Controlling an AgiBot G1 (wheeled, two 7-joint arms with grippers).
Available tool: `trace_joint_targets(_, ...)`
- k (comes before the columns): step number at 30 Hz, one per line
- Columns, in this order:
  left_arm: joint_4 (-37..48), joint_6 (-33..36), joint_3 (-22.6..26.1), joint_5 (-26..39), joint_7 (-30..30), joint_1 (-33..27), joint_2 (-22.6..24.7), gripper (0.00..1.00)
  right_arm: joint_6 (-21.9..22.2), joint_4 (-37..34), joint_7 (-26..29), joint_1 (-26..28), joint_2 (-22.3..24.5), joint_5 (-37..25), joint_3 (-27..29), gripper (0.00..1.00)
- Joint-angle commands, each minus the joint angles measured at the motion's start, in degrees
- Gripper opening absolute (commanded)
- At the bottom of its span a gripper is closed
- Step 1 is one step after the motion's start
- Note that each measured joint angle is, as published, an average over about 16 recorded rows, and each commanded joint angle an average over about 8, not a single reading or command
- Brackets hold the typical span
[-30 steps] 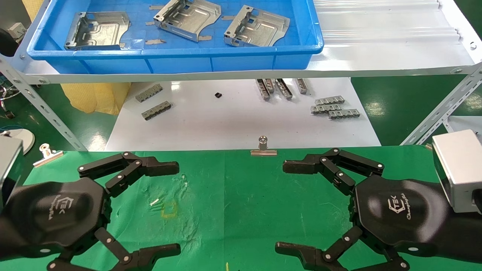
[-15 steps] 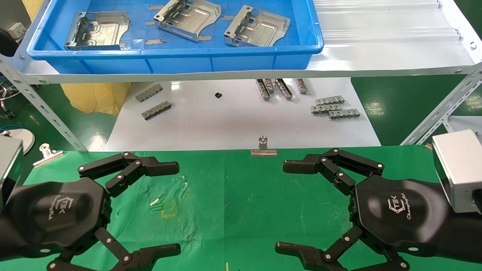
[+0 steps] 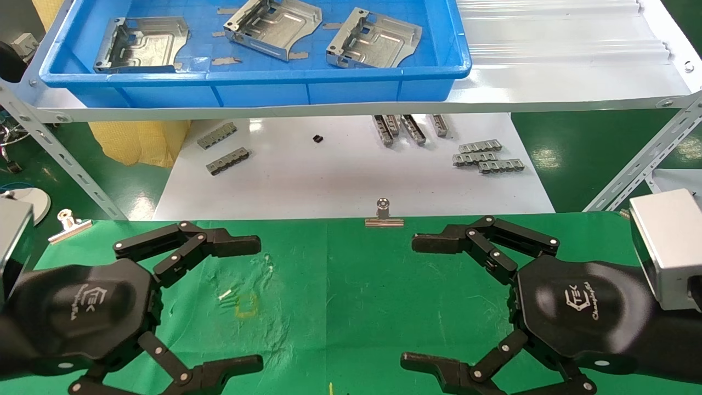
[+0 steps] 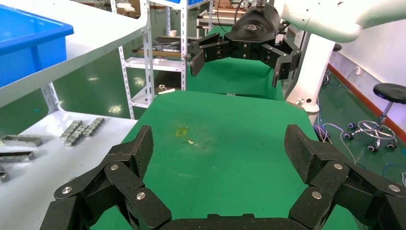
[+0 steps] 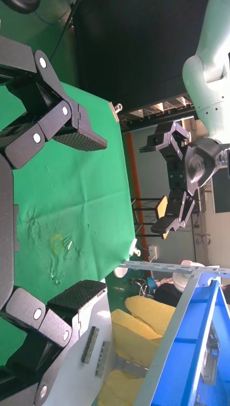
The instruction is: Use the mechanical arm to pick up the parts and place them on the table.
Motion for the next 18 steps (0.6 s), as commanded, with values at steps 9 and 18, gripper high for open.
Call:
trace_joint_targets(9,0.0,0.0,0.0,0.0,0.0,0.0,0.0,1.0,0.0,0.0,0.0,0.0,0.0,0.0,0.0,0.0)
trace_joint_targets(18,0.0,0.0,0.0,0.0,0.0,0.0,0.0,1.0,0.0,0.0,0.0,0.0,0.0,0.0,0.0,0.0)
